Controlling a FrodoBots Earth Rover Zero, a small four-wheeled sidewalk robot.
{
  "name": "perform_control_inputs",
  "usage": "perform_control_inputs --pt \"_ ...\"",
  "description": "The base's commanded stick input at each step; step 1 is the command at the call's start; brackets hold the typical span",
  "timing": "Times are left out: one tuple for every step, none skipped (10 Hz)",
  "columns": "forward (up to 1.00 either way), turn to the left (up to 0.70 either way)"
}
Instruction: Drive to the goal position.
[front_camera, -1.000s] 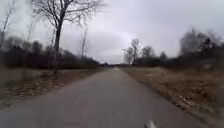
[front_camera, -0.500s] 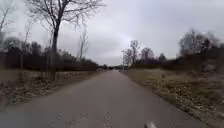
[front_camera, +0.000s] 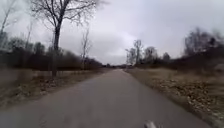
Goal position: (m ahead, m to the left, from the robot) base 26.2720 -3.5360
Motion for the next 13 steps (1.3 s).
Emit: perform_control_inputs --pt "0.96 -0.09" --pt "0.96 0.0" --pt "0.96 0.0" --pt "0.96 -0.01" --pt "0.96 -0.1" --pt "0.96 -0.31" --pt "0.95 -0.38" --pt "0.95 -0.09" --pt "0.95 0.0" --pt "0.95 0.0" --pt "0.95 0.0" --pt "0.95 0.0" --pt "0.95 0.0"
